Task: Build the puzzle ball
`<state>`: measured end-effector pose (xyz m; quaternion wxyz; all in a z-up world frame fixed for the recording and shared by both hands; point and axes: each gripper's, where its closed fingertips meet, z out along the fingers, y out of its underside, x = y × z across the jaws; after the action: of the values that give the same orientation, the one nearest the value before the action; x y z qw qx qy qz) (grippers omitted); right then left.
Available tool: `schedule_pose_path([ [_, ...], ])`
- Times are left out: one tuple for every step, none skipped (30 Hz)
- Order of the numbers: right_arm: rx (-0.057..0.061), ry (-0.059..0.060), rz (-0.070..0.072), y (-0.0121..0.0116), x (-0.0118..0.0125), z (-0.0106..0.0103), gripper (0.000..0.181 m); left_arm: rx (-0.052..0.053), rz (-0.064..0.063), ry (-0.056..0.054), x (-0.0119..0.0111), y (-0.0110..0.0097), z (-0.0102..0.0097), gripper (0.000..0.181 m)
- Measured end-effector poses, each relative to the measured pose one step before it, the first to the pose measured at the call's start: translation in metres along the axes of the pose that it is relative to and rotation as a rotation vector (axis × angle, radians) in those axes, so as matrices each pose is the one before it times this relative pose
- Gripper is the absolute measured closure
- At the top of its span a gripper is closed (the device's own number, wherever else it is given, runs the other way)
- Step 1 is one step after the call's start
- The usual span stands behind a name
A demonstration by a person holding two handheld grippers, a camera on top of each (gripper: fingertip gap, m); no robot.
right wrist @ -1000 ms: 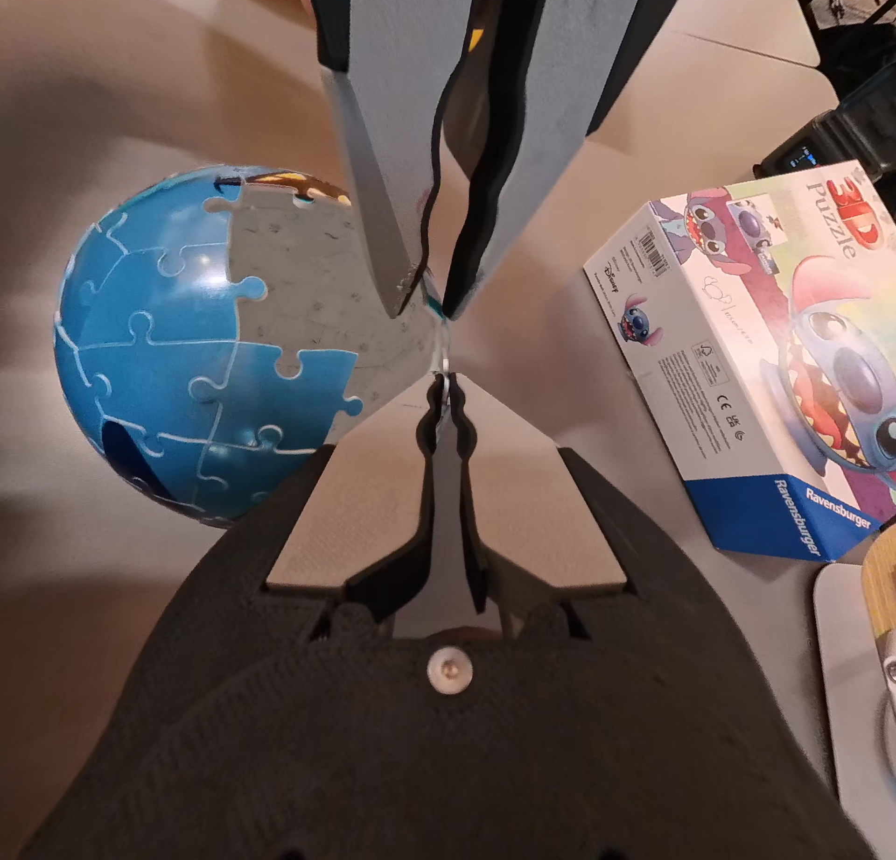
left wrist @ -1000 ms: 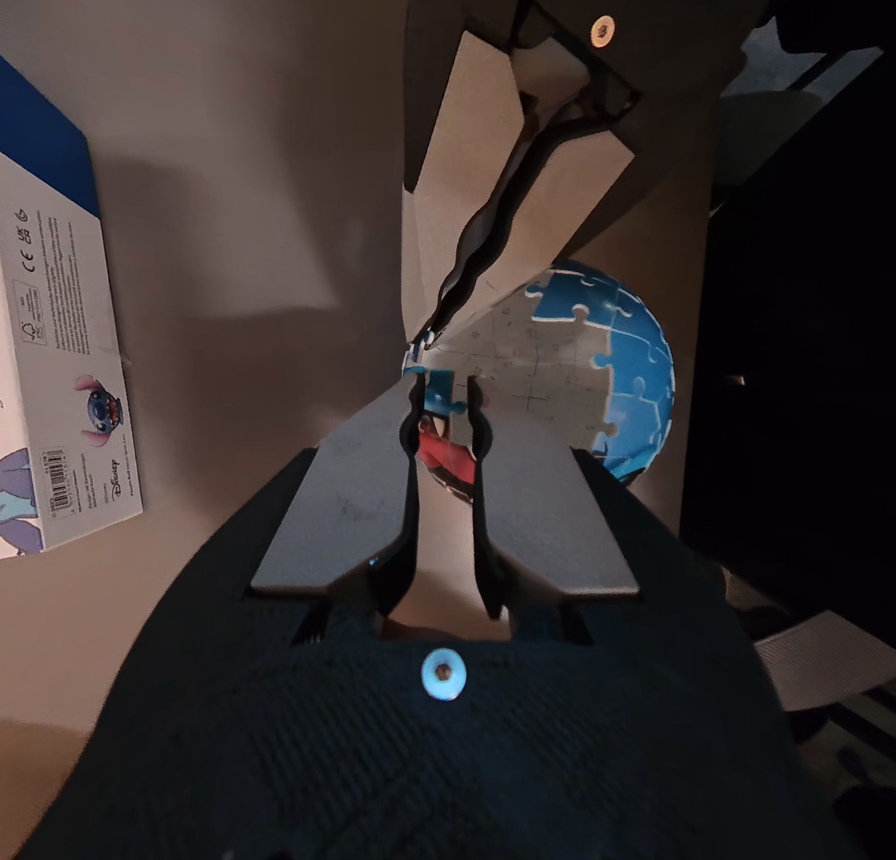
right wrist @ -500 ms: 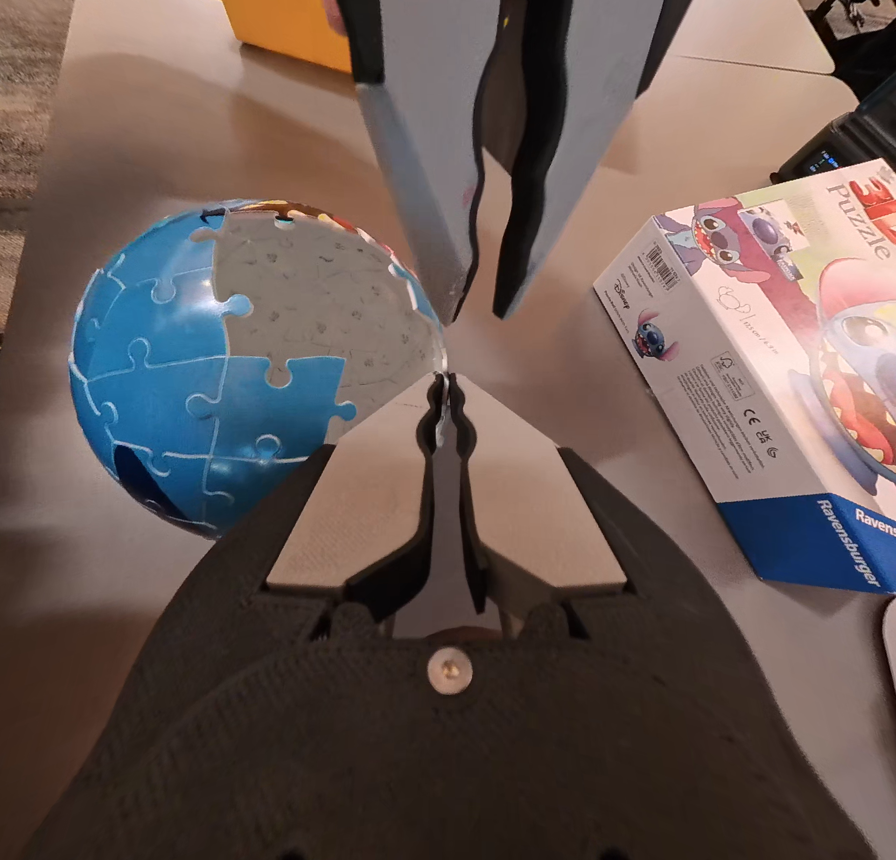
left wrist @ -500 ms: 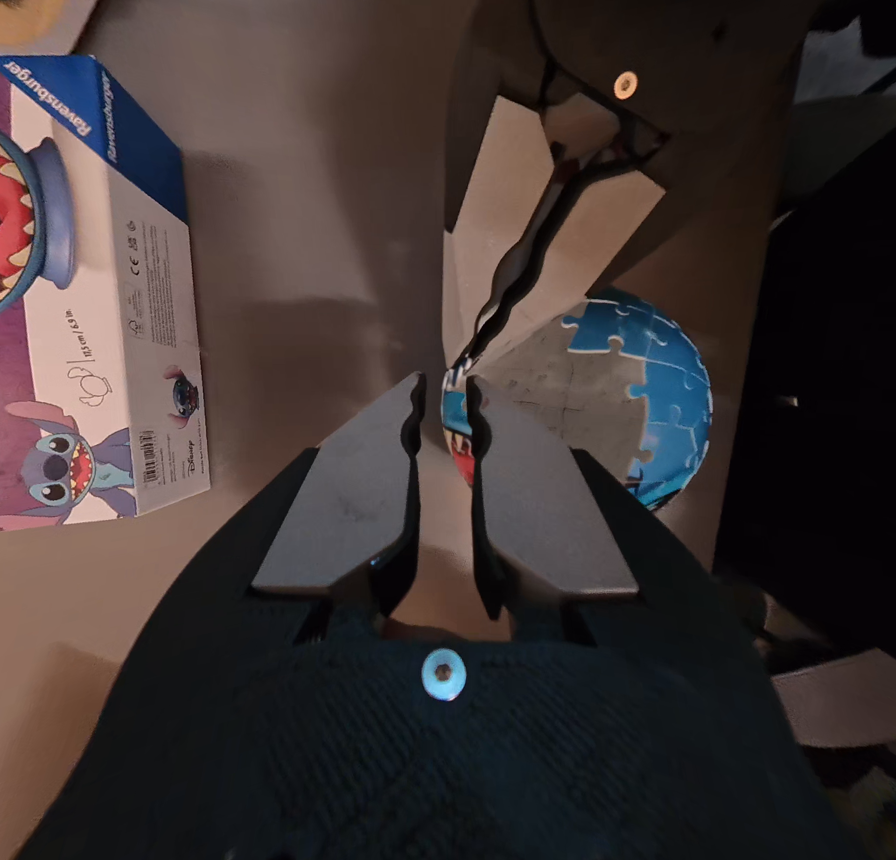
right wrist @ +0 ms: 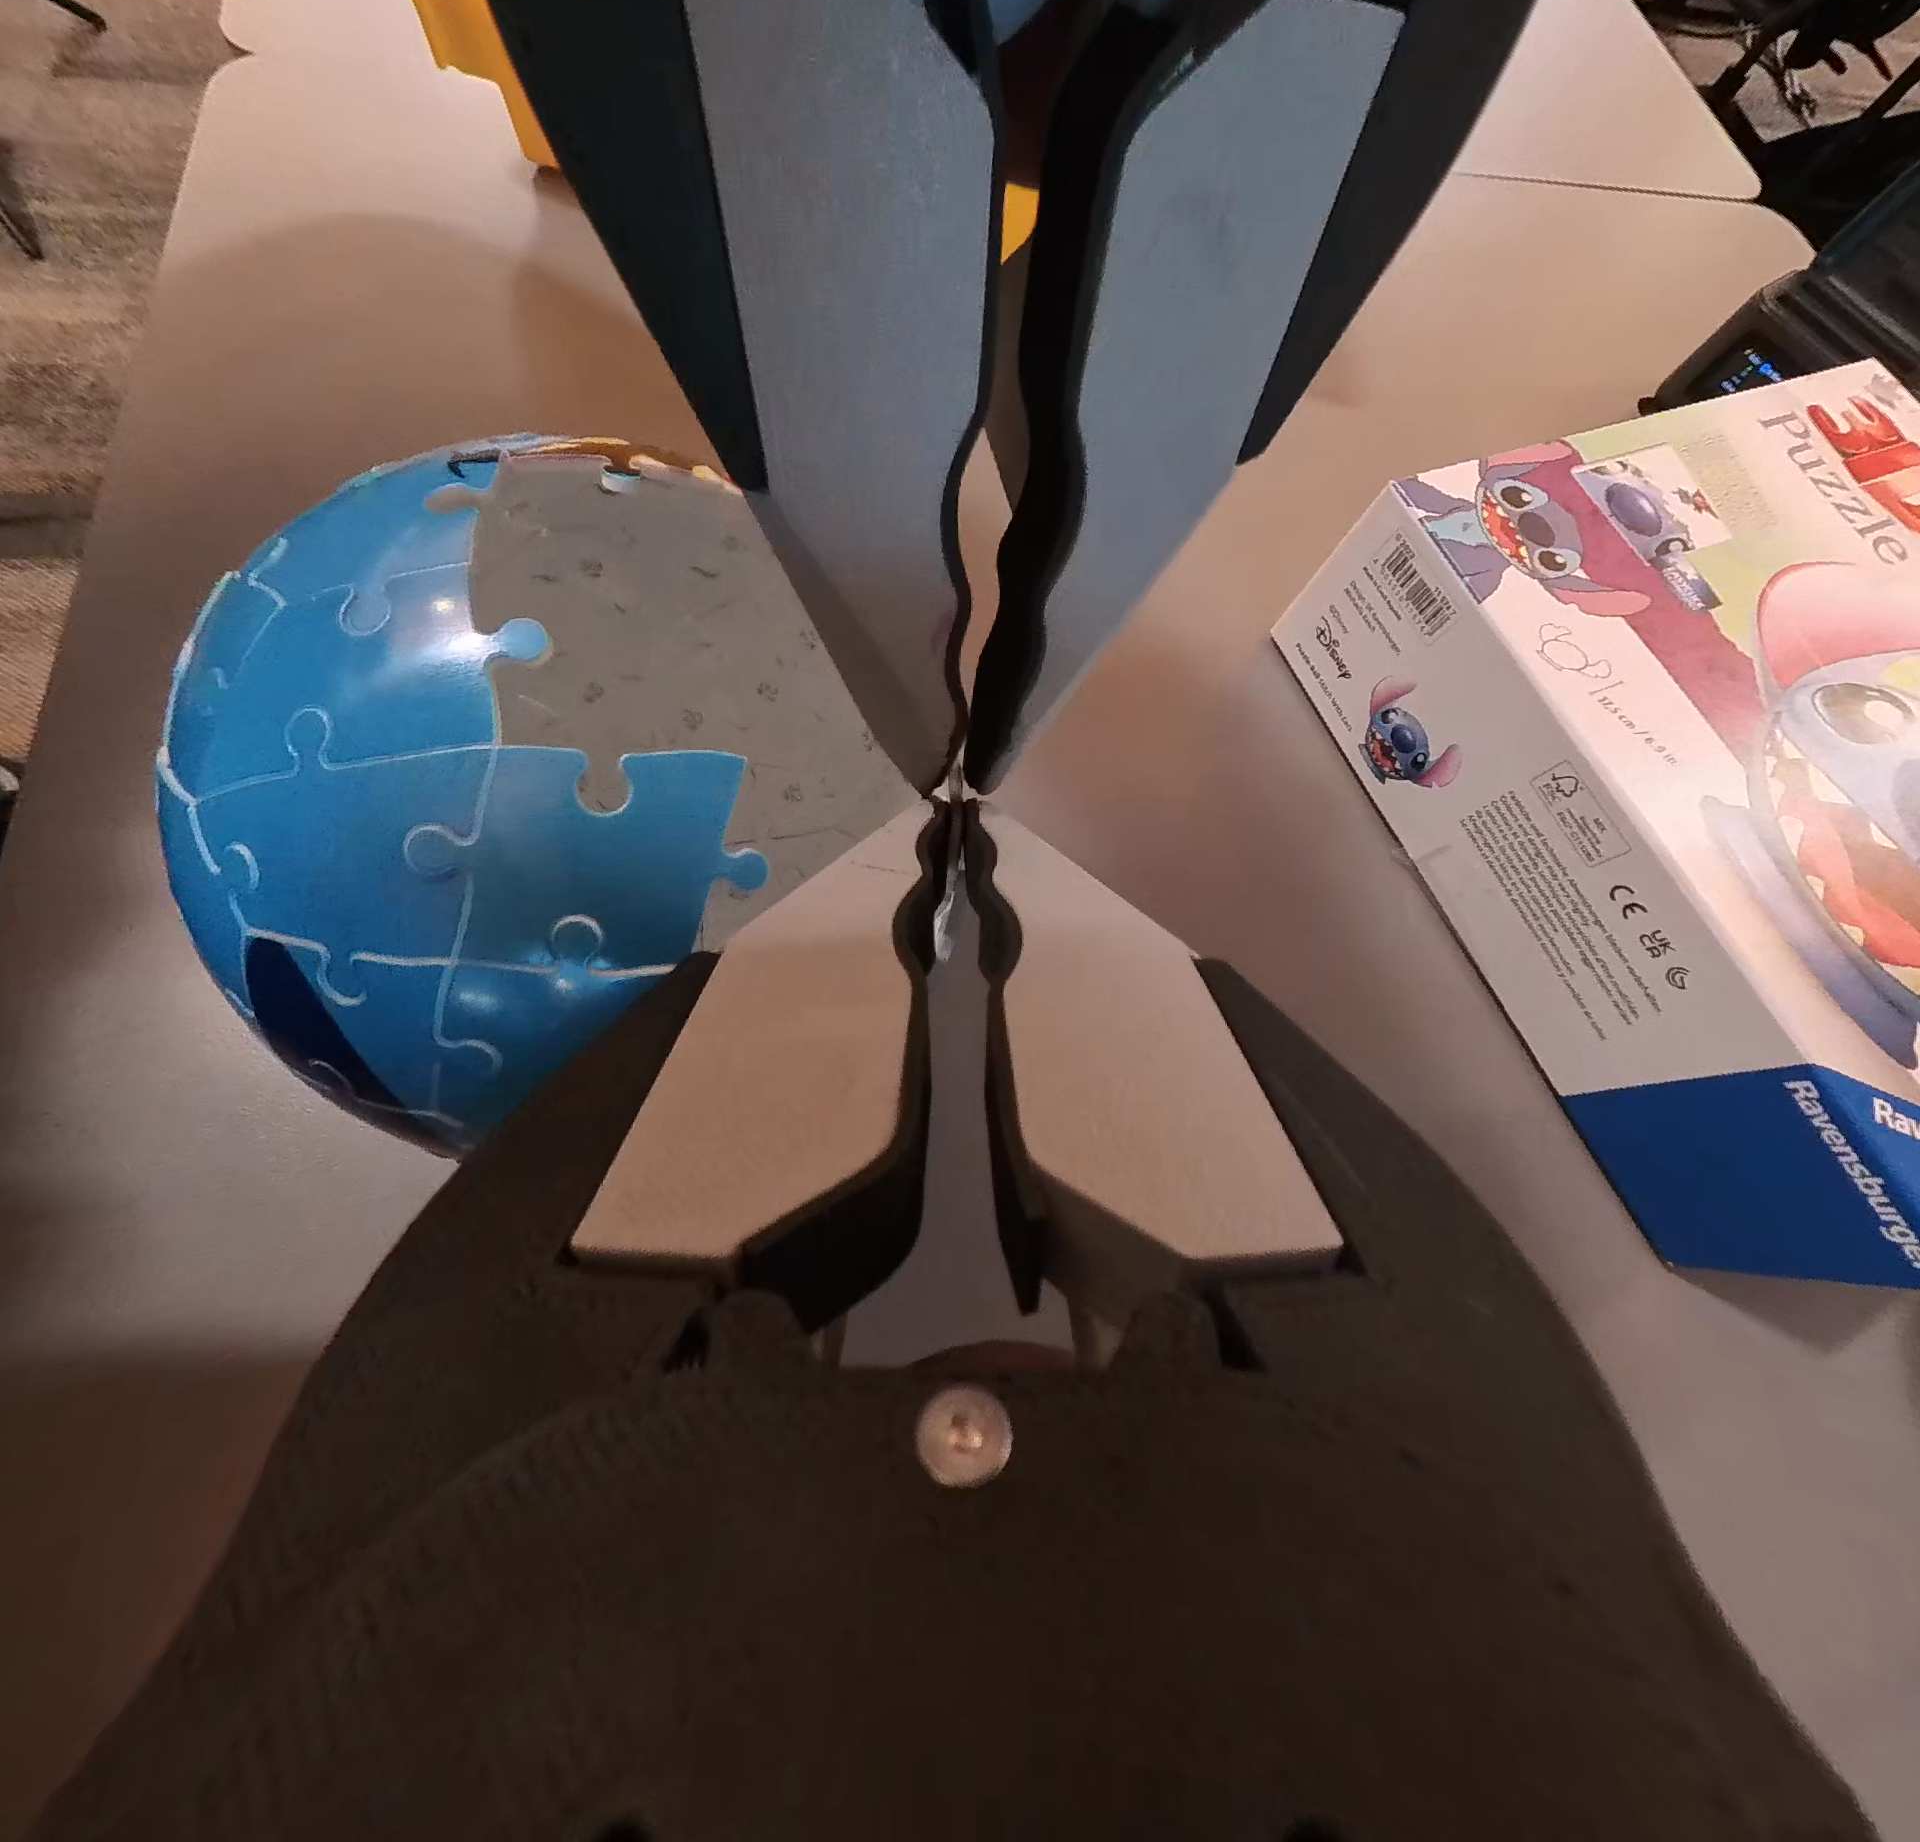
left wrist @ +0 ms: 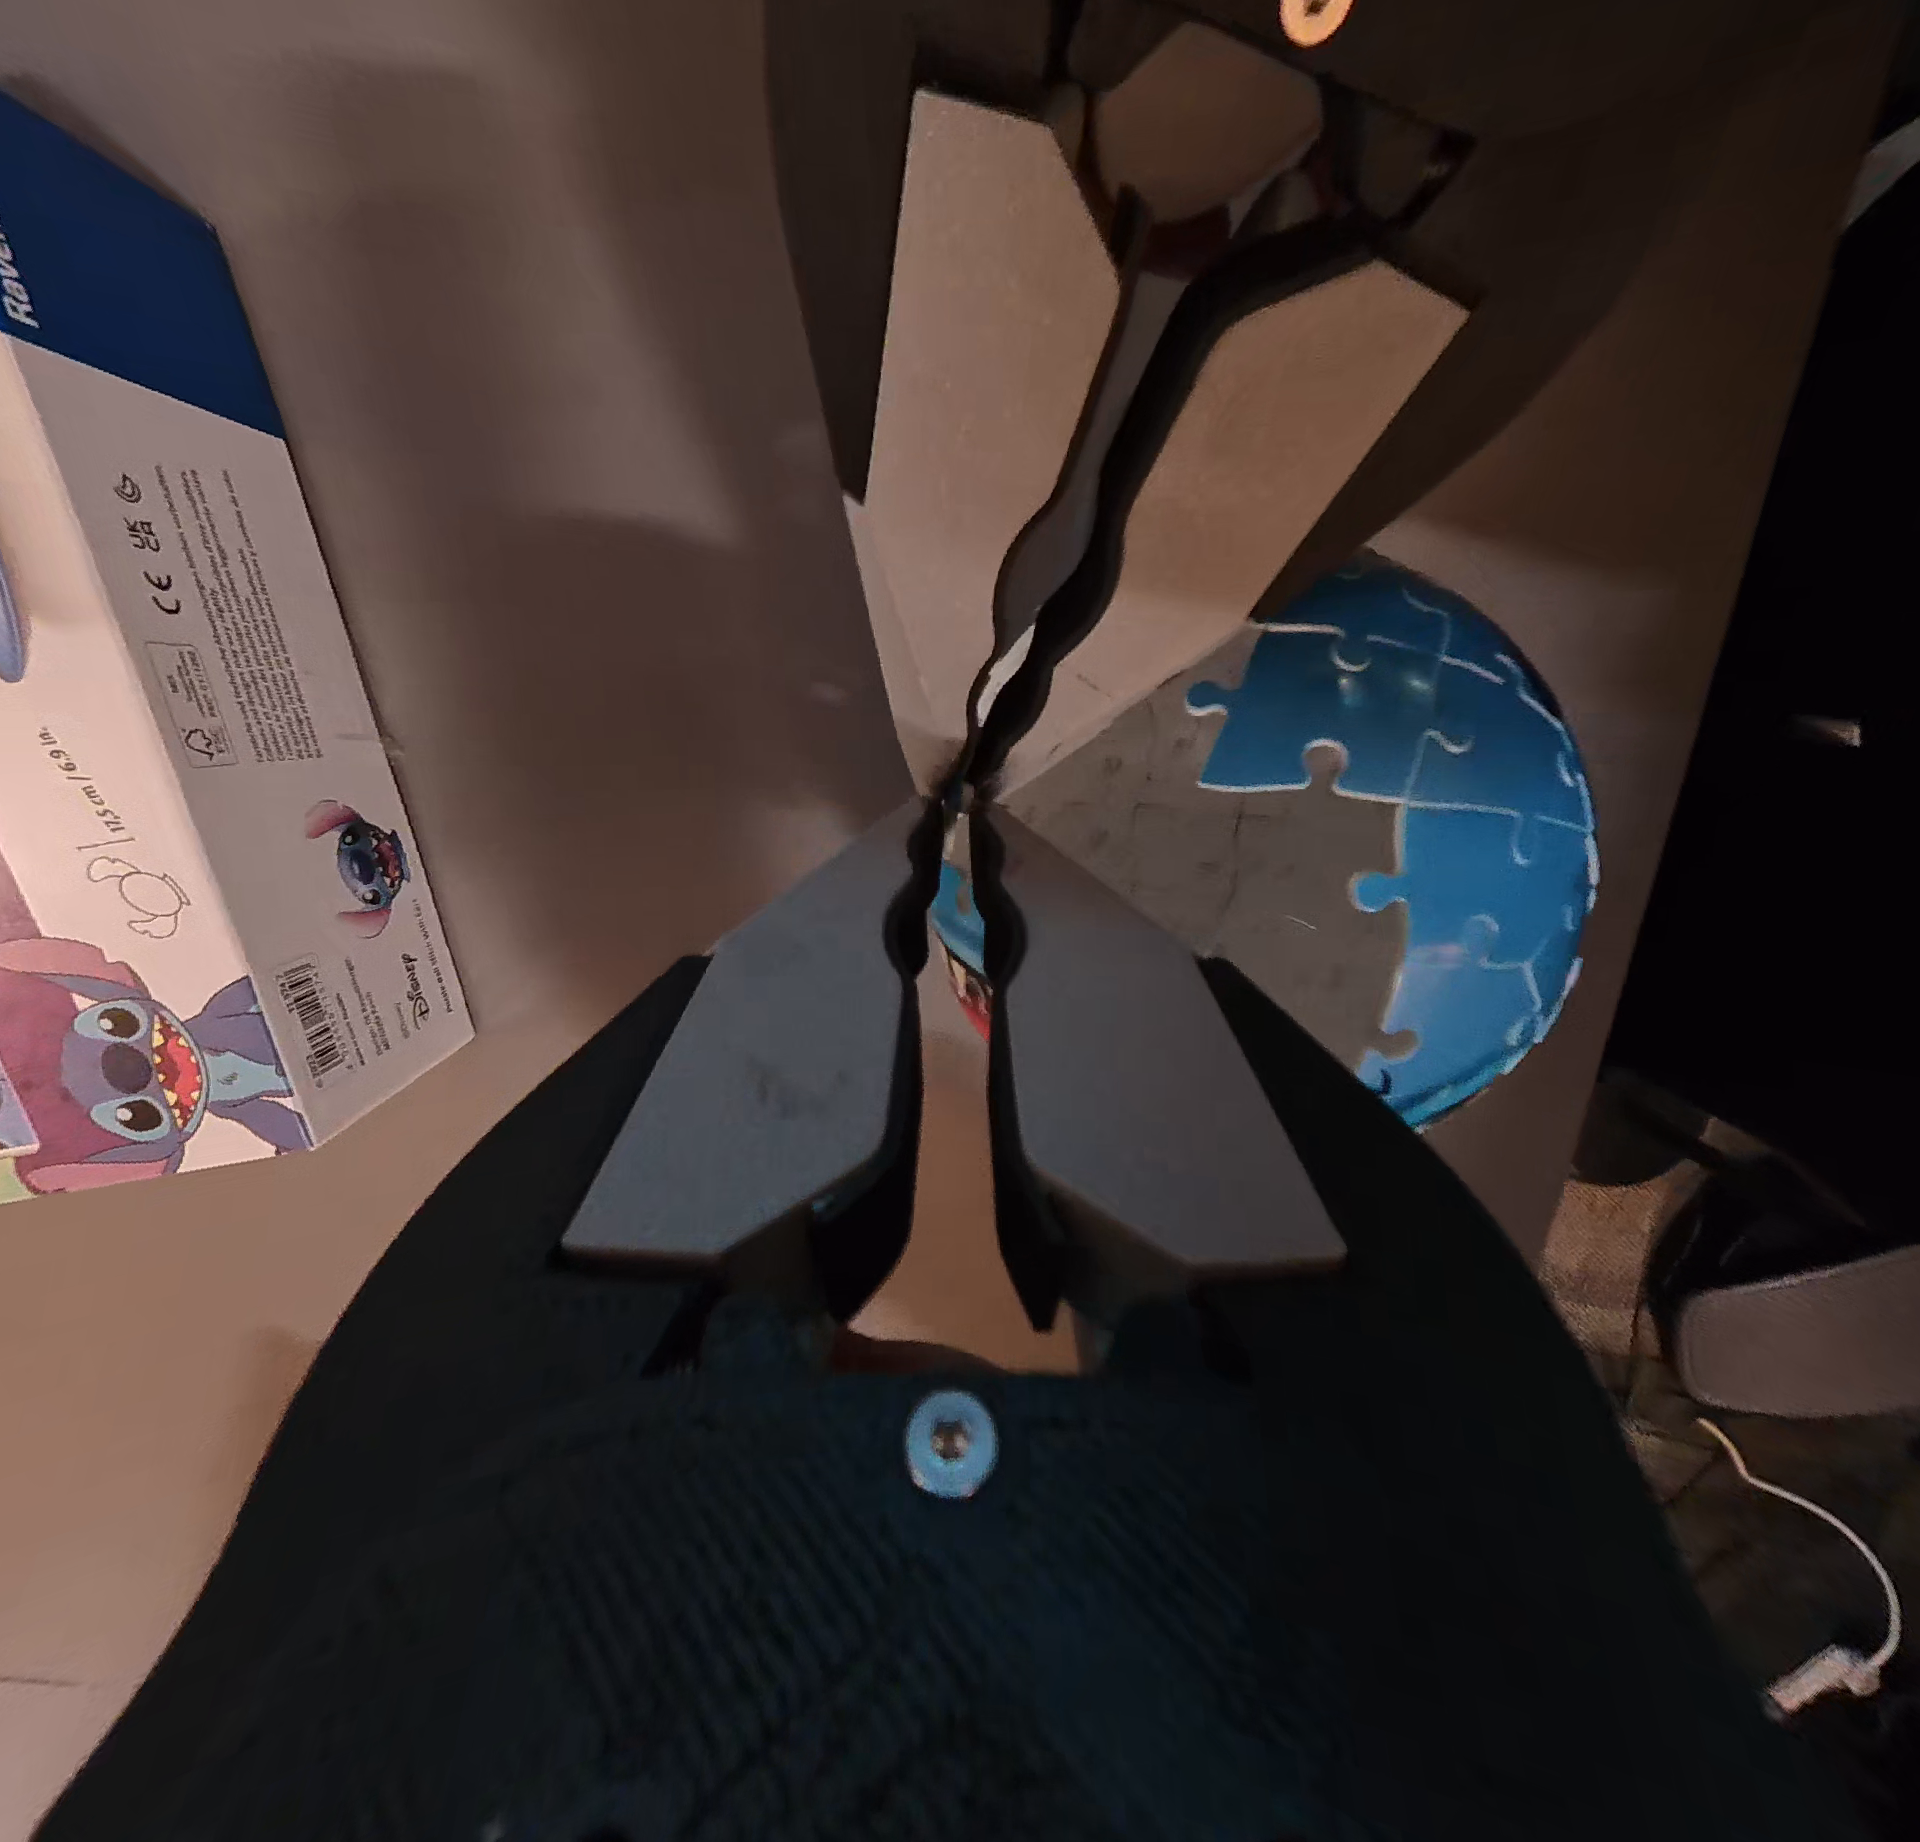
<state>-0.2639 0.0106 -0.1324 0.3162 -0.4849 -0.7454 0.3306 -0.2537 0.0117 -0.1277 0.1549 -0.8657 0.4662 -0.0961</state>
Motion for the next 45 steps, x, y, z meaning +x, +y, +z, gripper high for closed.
schedule_pose_path([
  [-0.0005,-0.005,-0.0027,0.00021,-0.00006,0.00024,0.181,-0.0102,0.0032,0.0024,0.00019,0.00061,0.00066,0.179],
  [0.0,-0.0026,0.0008,0.00008,0.00007,0.00036,0.181,-0.01,0.0023,-0.0013,-0.0003,0.00078,0.00059,0.179],
  [0.0008,-0.0006,0.0018,-0.00012,0.00006,0.00031,0.181,-0.0073,0.0014,-0.0024,-0.00025,0.00033,0.00005,0.179],
  [0.0039,0.0,0.0012,-0.00037,0.00019,0.00027,0.181,-0.0051,0.0048,-0.0058,-0.00024,0.00023,-0.00028,0.179],
  [0.0063,-0.0002,0.0019,-0.00047,0.0,0.00026,0.181,-0.0031,0.0077,-0.0089,-0.00042,0.0003,-0.00038,0.18],
  [0.0068,-0.0031,0.0026,-0.00055,-0.0004,0.00013,0.181,-0.0026,0.0054,-0.0058,0.00006,0.00035,-0.0005,0.18],
  [0.0063,-0.0066,0.0018,-0.00045,-0.00073,0.00007,0.181,-0.0019,0.0041,-0.0014,0.00072,0.00039,-0.00029,0.18],
  [0.0067,-0.0075,0.0,-0.00052,-0.00096,0.00006,0.181,-0.0009,0.0046,-0.0018,0.00044,0.00039,-0.00016,0.181],
  [0.0087,-0.0065,-0.0028,-0.00065,-0.00073,-0.00005,0.181,-0.0002,0.0037,-0.0015,0.00018,0.00023,-0.0003,0.181],
  [0.0096,-0.0042,-0.0045,-0.00069,-0.00043,0.00001,0.181,0.0003,0.0013,0.0008,0.00031,0.00011,-0.00046,0.181],
  [0.0086,-0.0021,-0.0025,-0.00041,-0.00011,-0.00006,0.181,0.0011,-0.0004,-0.0008,-0.00015,0.00001,-0.0004,0.181],
  [0.0066,-0.0029,0.002,-0.00031,0.00011,0.00003,0.18,0.0009,-0.0001,0.0004,-0.00001,0.0001,-0.00022,0.181],
  [0.004,-0.0035,0.0042,-0.00016,0.0,0.00003,0.18,0.0008,-0.0003,0.0001,-0.00012,0.00009,-0.00012,0.181],
  [0.0017,-0.0005,0.0026,-0.00003,0.00039,-0.00006,0.18,0.0007,0.0001,-0.0002,-0.00014,0.00006,0.0,0.181],
  [0.0016,0.005,-0.0006,-0.0002,0.00061,0.00005,0.18,0.0005,0.0002,-0.0017,-0.00058,0.00004,-0.0001,0.181],
  [0.0022,0.0081,-0.0074,-0.00032,0.00045,0.00006,0.18,-0.0005,-0.0001,0.0001,-0.00054,0.00014,-0.00026,0.181],
  [0.0008,0.0077,-0.015,-0.00024,0.00007,-0.0001,0.18,0.0001,0.0021,0.0032,-0.00003,0.00004,-0.00032,0.181],
  [-0.0006,0.007,-0.0155,-0.0003,0.00015,-0.00039,0.18,0.0025,0.0034,0.0017,-0.00003,-0.00034,-0.00046,0.181],
  [-0.0004,0.0046,-0.0082,-0.00043,0.00022,-0.00035,0.18,0.0028,0.0011,0.0023,-0.00002,-0.00022,-0.0006,0.181],
  [-0.0003,0.0009,0.0001,-0.00037,0.00007,-0.00034,0.18,0.0033,0.0024,0.0024,0.00012,-0.00023,-0.00048,0.181],
  [-0.0003,-0.0008,0.0041,-0.00021,0.0002,-0.00018,0.18,0.0035,0.0039,-0.0003,-0.00027,-0.00016,-0.00029,0.181],
  [-0.0002,-0.0026,0.0051,0.00004,0.00012,-0.00013,0.18,0.0026,0.001,0.0015,-0.00007,-0.00008,-0.00002,0.181],
  [-0.0006,-0.0036,0.0049,0.00035,-0.00019,-0.00007,0.18,0.0004,0.0017,0.0039,0.00018,0.00039,-0.00002,0.181],
  [-0.0017,0.0003,0.0027,0.00063,0.0004,-0.00001,0.179,0.0001,0.0004,0.0008,-0.00035,0.0003,-0.0001,0.181],
  [-0.0011,0.0031,0.0009,0.0007,0.00066,0.00009,0.178,0.0024,-0.0022,0.001,-0.0004,-0.00002,-0.00015,0.181],
  [0.0007,0.0005,0.0016,0.00015,0.00027,-0.00007,0.177,0.0037,-0.002,0.0026,-0.00011,-0.0003,-0.00045,0.181],
  [0.0011,-0.0041,0.0014,-0.00006,-0.00045,-0.0002,0.177,0.0027,0.0017,0.0056,0.00036,-0.00003,-0.00036,0.181],
  [0.0008,-0.0034,0.0006,-0.00036,-0.00047,-0.00011,0.178,0.0028,0.0043,0.0053,0.0004,0.00021,-0.00013,0.181],
  [0.0002,0.0015,-0.0017,-0.00045,0.00004,0.00003,0.178,0.0033,0.001,0.0019,-0.00039,0.00016,-0.00043,0.181],
  [0.0003,0.0045,-0.005,-0.00046,0.00027,0.0001,0.179,0.0044,-0.0002,0.001,-0.00062,0.00009,-0.0005,0.181],
  [-0.0008,0.0042,-0.0059,-0.00033,0.00007,-0.00002,0.179,0.0053,0.0011,0.0039,0.00008,0.00027,-0.00055,0.181],
  [-0.0024,0.003,-0.0054,-0.00025,0.0,-0.00026,0.179,0.0068,-0.0005,0.0037,0.00022,0.00001,-0.00033,0.181],
  [-0.0021,0.0031,-0.0051,-0.00022,0.0,-0.00057,0.178,0.0063,-0.0016,0.0026,0.00011,-0.00005,-0.00032,0.181],
  [-0.0015,0.0017,-0.004,-0.00014,-0.0001,-0.00052,0.178,0.0053,-0.0008,0.0016,0.00015,-0.00014,-0.00041,0.181],
  [-0.0009,-0.0012,-0.0017,-0.00022,-0.00024,-0.00053,0.178,0.0033,0.003,0.0022,0.00043,-0.00005,-0.00047,0.181],
  [0.0011,-0.0022,0.0011,-0.0004,-0.00031,-0.00046,0.178,0.0028,0.0064,0.0005,0.00035,0.00008,-0.00063,0.181],
  [0.003,-0.0019,0.0021,-0.00063,-0.00024,-0.00034,0.178,0.0029,0.0056,0.0001,0.00023,-0.00019,-0.00074,0.181],
  [0.0029,-0.0021,0.0011,-0.00054,-0.0003,-0.00014,0.178,0.0025,0.0053,0.0009,0.00037,-0.0001,-0.00068,0.181],
  [0.002,-0.0017,0.0001,-0.00036,-0.00028,-0.00013,0.178,0.003,0.0036,0.0022,0.00031,-0.00007,-0.00048,0.181],
  [0.0004,-0.0008,-0.0008,-0.00017,-0.00018,-0.00022,0.178,0.0031,-0.0009,0.0031,0.00018,-0.00015,-0.00013,0.181],
  [-0.0012,0.0004,-0.0006,0.00017,0.0001,-0.00009,0.178,0.0017,-0.0039,0.0024,-0.00003,-0.00007,0.00025,0.181],
  [-0.002,0.0006,0.0,0.00039,0.00021,0.00011,0.178,-0.0003,-0.0032,0.0016,-0.00018,0.0001,0.00037,0.181],
  [-0.0024,-0.0002,0.0004,0.00057,0.00008,0.00027,0.178,-0.003,-0.0012,0.0006,-0.00036,0.00014,0.00044,0.181],
  [-0.0032,-0.001,0.0009,0.0007,0.00014,0.00025,0.178,-0.0055,-0.0017,-0.0003,-0.00017,0.00009,0.00066,0.181],
  [-0.0044,-0.0013,0.0012,0.00086,0.00021,0.00022,0.178,-0.0068,-0.0013,-0.0021,-0.00043,-0.00011,0.00083,0.181],
])
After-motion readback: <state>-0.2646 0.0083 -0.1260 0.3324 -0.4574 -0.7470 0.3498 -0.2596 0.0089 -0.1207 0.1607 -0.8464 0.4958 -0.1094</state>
